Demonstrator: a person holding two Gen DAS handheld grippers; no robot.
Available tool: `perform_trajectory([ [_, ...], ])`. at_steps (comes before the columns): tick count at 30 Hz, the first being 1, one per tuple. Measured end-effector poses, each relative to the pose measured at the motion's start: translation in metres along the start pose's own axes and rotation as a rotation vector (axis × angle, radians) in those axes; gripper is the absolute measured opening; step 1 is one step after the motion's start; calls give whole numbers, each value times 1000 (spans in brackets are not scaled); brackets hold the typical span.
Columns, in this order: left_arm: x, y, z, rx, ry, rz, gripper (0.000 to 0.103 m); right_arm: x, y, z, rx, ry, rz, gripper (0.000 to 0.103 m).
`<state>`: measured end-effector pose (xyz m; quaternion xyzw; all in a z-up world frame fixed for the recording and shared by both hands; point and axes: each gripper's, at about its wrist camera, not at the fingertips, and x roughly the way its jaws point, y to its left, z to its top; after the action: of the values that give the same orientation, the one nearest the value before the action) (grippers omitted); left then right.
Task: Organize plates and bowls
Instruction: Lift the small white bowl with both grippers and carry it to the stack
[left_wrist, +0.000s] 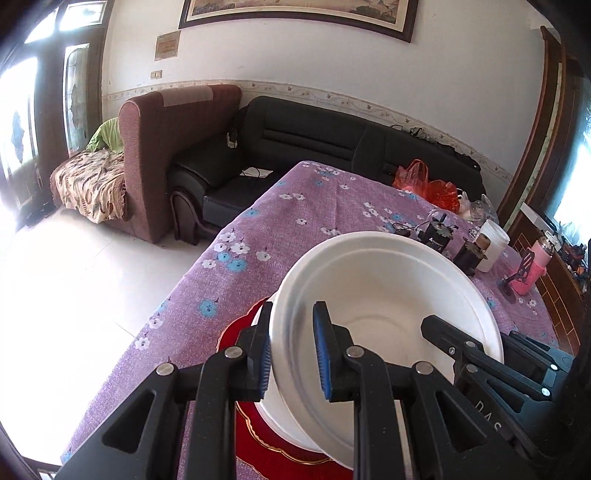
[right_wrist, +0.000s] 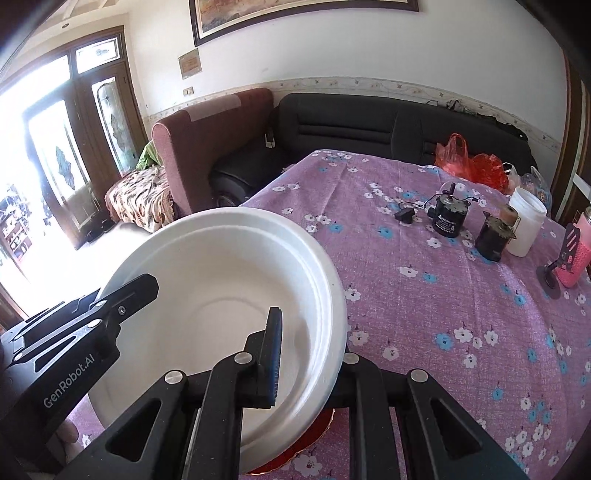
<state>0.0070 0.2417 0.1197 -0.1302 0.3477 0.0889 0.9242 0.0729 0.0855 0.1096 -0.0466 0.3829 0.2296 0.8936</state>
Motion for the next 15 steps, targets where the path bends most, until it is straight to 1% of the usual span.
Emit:
perform_trajectory([
  [7, 15, 12, -4, -19, 21, 34, 19, 23, 6, -4, -15, 41, -23, 17],
  [11, 14, 19, -3, -39, 8, 49, 21, 32, 9, -8, -31, 49, -39, 17],
  [15, 9, 24, -3, -62, -7, 46, 36, 37, 16, -10, -61, 28, -81, 17],
])
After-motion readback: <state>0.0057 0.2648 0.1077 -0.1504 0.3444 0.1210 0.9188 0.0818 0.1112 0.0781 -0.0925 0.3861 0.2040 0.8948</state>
